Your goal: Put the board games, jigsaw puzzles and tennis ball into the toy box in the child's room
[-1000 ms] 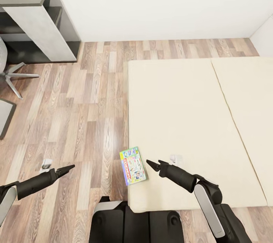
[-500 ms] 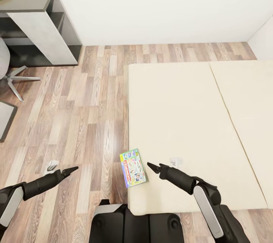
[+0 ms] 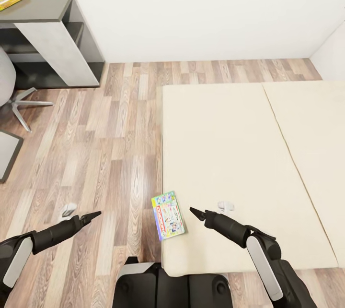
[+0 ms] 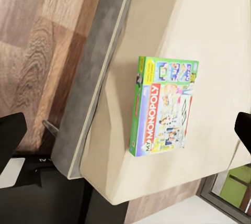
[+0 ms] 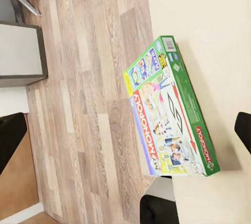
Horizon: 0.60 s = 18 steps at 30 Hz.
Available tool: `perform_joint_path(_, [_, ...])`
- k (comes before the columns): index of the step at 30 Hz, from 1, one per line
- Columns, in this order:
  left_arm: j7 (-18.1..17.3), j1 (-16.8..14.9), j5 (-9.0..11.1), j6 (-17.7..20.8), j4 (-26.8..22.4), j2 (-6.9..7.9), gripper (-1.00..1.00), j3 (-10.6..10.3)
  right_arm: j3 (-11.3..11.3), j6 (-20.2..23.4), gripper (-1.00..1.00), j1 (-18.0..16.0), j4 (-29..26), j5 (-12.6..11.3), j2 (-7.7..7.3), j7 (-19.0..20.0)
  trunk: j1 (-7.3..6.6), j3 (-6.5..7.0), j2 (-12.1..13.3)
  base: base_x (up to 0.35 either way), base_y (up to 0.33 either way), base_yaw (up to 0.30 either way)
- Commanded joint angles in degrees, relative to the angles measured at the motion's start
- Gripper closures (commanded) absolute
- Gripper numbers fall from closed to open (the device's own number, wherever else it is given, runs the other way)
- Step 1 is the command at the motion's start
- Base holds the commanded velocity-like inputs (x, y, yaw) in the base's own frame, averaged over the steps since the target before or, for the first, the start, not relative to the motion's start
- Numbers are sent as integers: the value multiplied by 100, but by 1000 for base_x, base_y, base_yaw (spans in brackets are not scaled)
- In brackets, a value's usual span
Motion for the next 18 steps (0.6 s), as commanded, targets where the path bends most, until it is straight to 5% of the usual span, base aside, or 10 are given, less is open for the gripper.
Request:
perform_joint_path(1, [-14,-2,10,30,-2,-1,-100,5,-2,29,-100,-2,-4,-17,-3,-2,3,4,-8,0,0,0])
perform_joint_path(18, [-17,-2,10,29,-8,1,-100,3,-18,29,-100,0,-6,-13,0,1,3,162,-8,0,0,0])
